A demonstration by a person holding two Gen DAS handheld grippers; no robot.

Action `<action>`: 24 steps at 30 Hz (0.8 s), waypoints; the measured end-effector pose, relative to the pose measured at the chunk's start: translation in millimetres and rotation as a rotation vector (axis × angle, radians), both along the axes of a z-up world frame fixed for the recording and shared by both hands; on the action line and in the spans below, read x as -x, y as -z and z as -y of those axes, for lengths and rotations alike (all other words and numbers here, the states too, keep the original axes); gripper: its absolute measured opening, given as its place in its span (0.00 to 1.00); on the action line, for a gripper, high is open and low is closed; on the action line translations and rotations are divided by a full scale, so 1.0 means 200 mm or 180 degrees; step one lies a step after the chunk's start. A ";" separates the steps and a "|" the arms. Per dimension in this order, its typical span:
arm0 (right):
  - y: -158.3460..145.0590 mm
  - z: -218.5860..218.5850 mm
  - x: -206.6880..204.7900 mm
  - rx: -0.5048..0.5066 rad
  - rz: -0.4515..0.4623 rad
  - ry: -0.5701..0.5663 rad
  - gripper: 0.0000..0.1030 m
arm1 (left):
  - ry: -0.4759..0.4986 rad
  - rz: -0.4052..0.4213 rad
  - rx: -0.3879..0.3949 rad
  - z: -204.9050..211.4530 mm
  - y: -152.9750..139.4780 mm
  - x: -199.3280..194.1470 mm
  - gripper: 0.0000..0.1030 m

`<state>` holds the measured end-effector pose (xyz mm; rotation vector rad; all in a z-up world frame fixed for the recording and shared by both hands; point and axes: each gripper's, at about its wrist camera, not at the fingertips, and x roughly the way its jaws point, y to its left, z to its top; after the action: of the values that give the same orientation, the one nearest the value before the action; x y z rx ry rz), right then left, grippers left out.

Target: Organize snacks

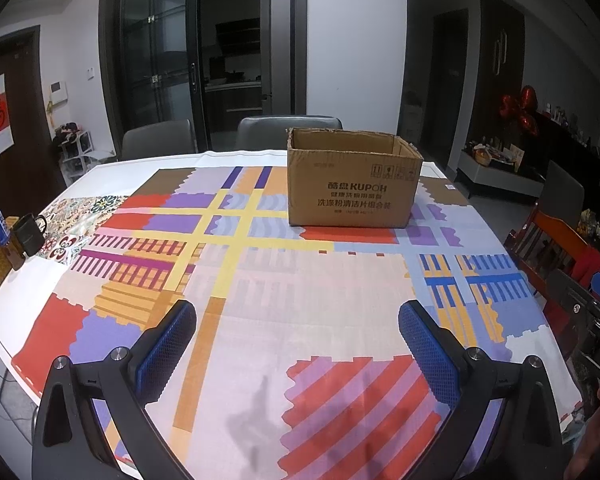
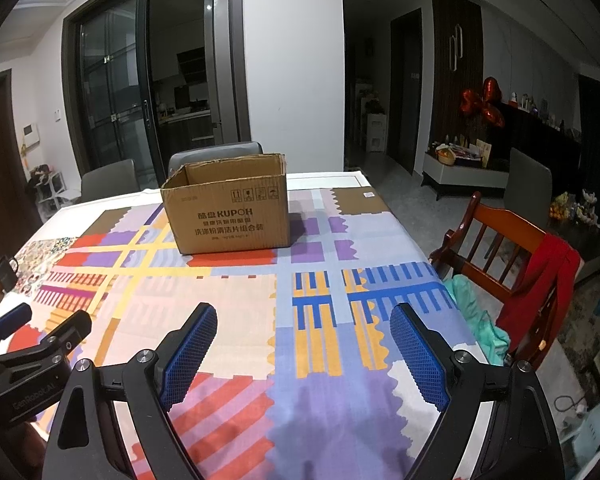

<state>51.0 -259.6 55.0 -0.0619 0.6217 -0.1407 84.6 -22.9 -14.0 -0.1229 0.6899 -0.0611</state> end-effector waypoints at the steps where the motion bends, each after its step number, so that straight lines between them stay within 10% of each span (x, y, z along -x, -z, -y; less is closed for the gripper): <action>1: 0.00 0.00 0.00 0.0001 -0.0002 -0.0002 0.87 | -0.0005 0.0004 0.0005 0.00 0.00 0.00 1.00; 24: 0.00 0.00 0.01 0.0010 0.0018 -0.0006 0.87 | -0.0026 -0.0004 -0.0003 0.00 0.02 0.02 1.00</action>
<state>49.6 -260.5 55.2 -0.0653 0.6157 -0.1399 80.9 -22.7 -18.1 -0.1249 0.6908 -0.0530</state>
